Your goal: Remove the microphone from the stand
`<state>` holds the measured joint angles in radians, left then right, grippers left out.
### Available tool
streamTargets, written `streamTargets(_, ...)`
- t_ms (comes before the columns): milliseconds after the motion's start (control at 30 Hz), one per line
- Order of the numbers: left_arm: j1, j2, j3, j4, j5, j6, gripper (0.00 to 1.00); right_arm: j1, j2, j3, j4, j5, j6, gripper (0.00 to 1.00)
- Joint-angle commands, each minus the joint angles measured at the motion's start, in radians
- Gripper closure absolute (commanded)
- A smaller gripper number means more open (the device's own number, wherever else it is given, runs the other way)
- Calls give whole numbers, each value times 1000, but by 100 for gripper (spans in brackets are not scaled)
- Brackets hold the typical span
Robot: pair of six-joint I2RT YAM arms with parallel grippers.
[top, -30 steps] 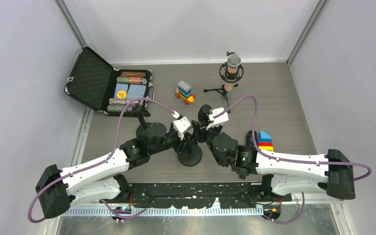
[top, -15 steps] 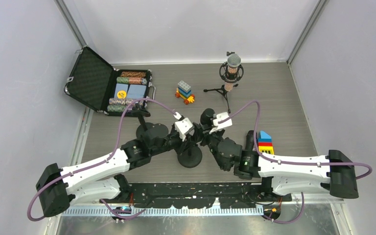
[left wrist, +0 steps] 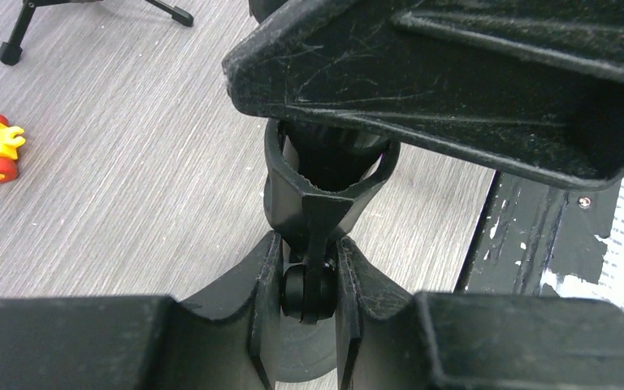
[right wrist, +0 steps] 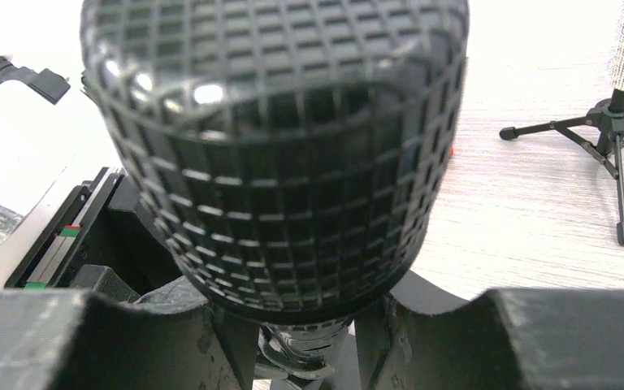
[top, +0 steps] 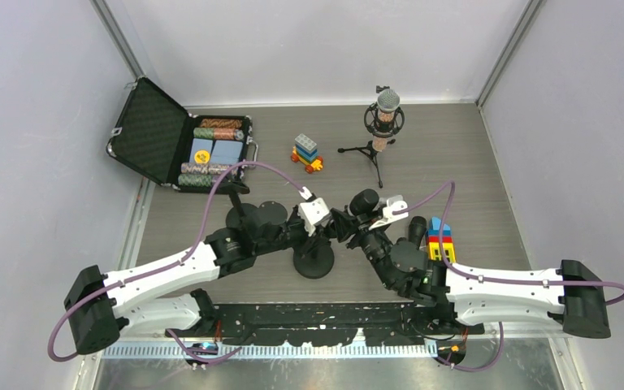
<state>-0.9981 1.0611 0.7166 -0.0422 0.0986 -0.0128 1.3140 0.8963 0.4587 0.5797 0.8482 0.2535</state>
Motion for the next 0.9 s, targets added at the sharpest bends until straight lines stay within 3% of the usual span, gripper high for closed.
streamTargets(0, 33, 35, 8, -104, -153, 5, 100, 31, -39, 120, 82, 30, 85, 100)
streamTargets(167, 34, 28, 6, -115, -165, 8, 100, 36, 2, 196, -82, 174, 66, 100)
streamTargets(367, 34, 56, 18, -114, -162, 8, 100, 58, 61, 273, -92, 36, 35, 100)
streamTargets(600, 34, 61, 25, -147, -200, 39, 100, 103, 27, 199, 135, -49, 1, 100)
streamTargets(867, 35, 63, 21, -156, -223, 41, 100, 106, -116, 90, 261, -112, 1, 100)
